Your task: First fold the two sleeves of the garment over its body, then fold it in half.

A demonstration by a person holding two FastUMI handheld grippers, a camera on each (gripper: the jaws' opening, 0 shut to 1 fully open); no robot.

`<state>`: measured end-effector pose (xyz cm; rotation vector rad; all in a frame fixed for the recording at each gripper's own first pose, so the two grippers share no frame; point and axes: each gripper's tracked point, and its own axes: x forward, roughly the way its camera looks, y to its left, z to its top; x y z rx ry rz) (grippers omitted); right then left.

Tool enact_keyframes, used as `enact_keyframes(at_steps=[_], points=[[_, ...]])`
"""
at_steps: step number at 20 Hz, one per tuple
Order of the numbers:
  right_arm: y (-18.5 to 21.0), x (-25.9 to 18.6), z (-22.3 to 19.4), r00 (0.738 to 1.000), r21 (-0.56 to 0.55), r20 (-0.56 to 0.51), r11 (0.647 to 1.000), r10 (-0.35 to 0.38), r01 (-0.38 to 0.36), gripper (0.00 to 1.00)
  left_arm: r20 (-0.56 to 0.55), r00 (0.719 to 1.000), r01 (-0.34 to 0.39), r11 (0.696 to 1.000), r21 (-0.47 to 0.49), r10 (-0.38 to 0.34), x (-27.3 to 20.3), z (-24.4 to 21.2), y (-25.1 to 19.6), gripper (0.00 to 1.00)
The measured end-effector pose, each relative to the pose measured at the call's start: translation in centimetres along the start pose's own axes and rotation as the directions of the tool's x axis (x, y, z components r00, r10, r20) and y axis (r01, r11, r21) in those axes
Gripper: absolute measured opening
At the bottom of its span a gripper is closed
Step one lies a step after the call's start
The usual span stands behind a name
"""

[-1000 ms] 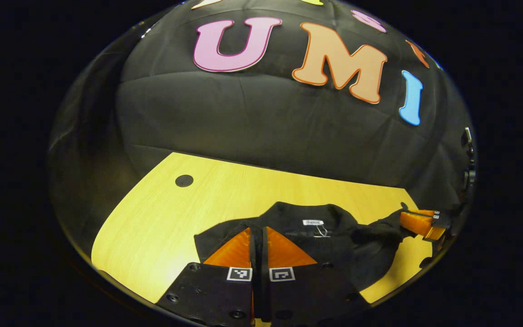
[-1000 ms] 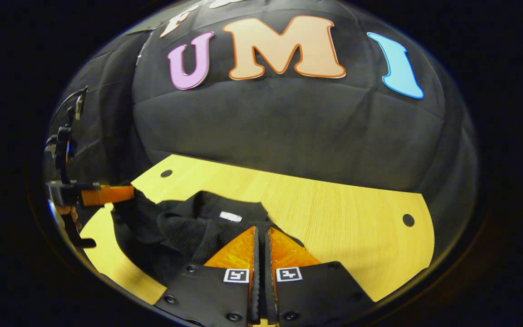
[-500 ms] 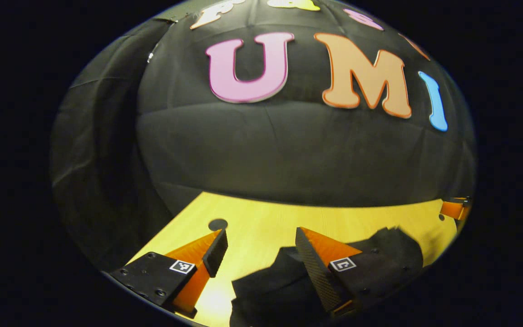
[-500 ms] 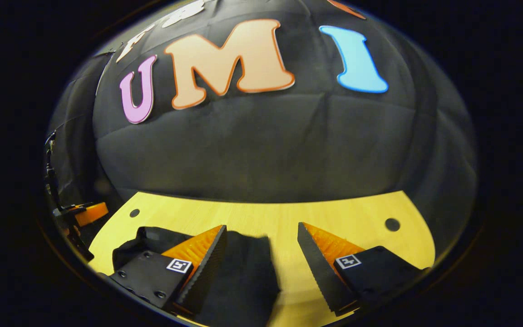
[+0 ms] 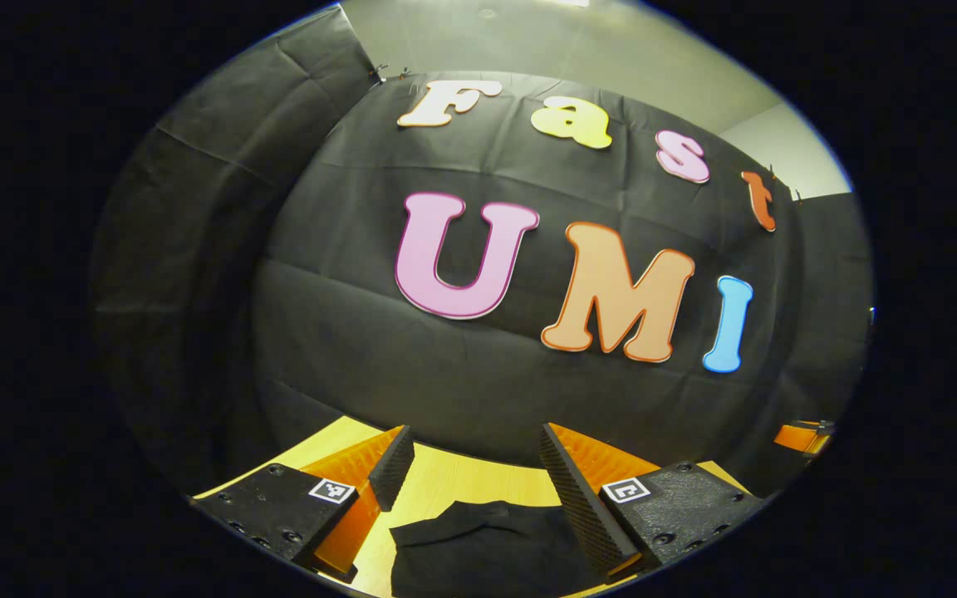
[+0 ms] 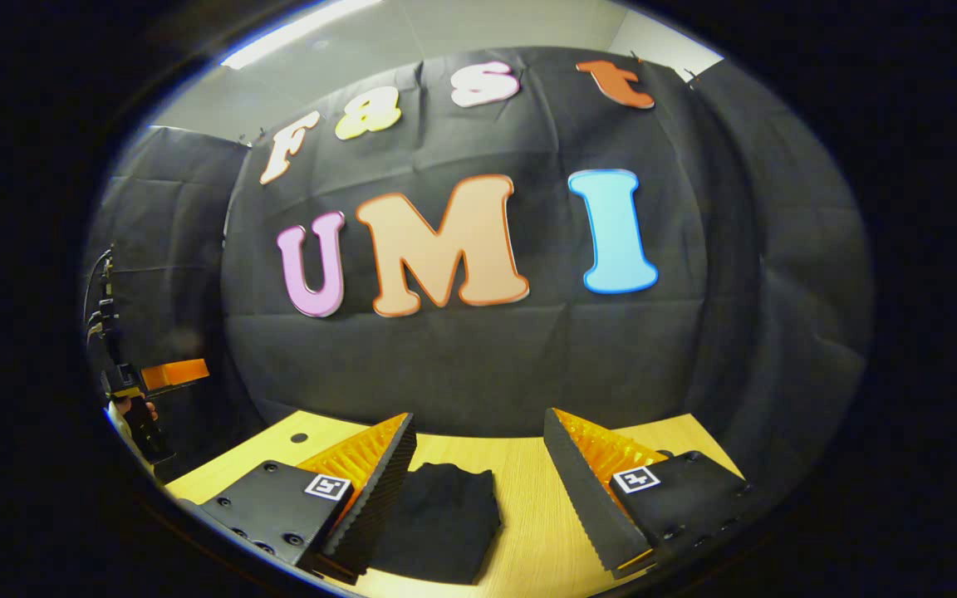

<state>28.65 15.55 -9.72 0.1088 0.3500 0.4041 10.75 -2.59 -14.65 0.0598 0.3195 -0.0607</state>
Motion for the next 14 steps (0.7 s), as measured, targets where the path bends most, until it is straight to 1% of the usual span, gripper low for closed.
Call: enact_keyframes(at_steps=[1, 2, 4, 5, 6, 7, 8, 10, 11, 12, 13, 14], points=[[1.0, -1.7, 1.0, 0.998, 0.011, 0.058, 1.0, 0.026, -0.026, 0.98, 0.022, 1.0, -0.007, 1.0, 0.014, 0.007, -1.6, 1.0, 0.1, 0.92], [1.9, -3.5, 2.0, 0.991, 0.024, 0.123, 0.998, 0.052, -0.056, 0.96, 0.037, 0.999, -0.016, 1.0, 0.025, 0.015, -3.0, 1.7, 0.1, 0.92], [2.7, -7.0, 2.6, 0.979, 0.055, 0.192, 0.995, 0.068, -0.08, 0.97, 0.052, 0.998, -0.04, 0.998, 0.053, 0.038, -5.6, 2.2, -0.7, 0.92], [2.8, -8.5, 2.4, 0.976, 0.066, 0.211, 0.995, 0.061, -0.076, 0.97, 0.061, 0.996, -0.07, 0.995, 0.076, 0.065, -7.0, 2.2, -0.4, 0.92], [2.6, -10.0, 2.3, 0.974, 0.07, 0.222, 0.995, 0.048, -0.065, 0.94, 0.067, 0.994, -0.095, 0.99, 0.099, 0.089, -8.6, 2.0, -0.2, 0.92], [2.6, -11.3, 2.3, 0.972, 0.065, 0.233, 0.996, 0.037, -0.053, 0.97, 0.061, 0.992, -0.113, 0.986, 0.119, 0.107, -10.3, 1.3, -0.2, 0.92], [2.5, -12.5, 2.5, 0.967, 0.055, 0.252, 0.998, 0.027, -0.042, 0.97, 0.05, 0.992, -0.124, 0.983, 0.132, 0.118, -11.7, 0.4, -0.4, 0.93], [2.7, -14.8, 2.8, 0.955, 0.03, 0.296, 0.999, 0.029, -0.039, 0.97, 0.016, 0.991, -0.135, 0.984, 0.119, 0.134, -13.7, -1.1, -1.1, 0.92], [2.7, -15.5, 2.6, 0.95, 0.025, 0.311, 0.999, 0.028, -0.037, 0.94, 0.012, 0.991, -0.134, 0.986, 0.099, 0.134, -14.3, -1.5, -1.7, 0.93], [2.6, -16.1, 2.3, 0.95, 0.024, 0.312, 0.999, 0.025, -0.034, 0.97, 0.009, 0.992, -0.129, 0.989, 0.075, 0.129, -14.4, -1.8, -2.3, 0.93], [2.7, -16.3, 1.8, 0.953, 0.025, 0.303, 0.999, 0.025, -0.034, 0.94, 0.006, 0.992, -0.123, 0.991, 0.052, 0.122, -14.1, -2.3, -2.9, 0.93], [2.6, -16.4, 1.3, 0.958, 0.022, 0.284, 0.999, 0.026, -0.034, 0.97, 0.006, 0.994, -0.108, 0.994, 0.033, 0.108, -13.4, -2.5, -3.6, 0.93]])
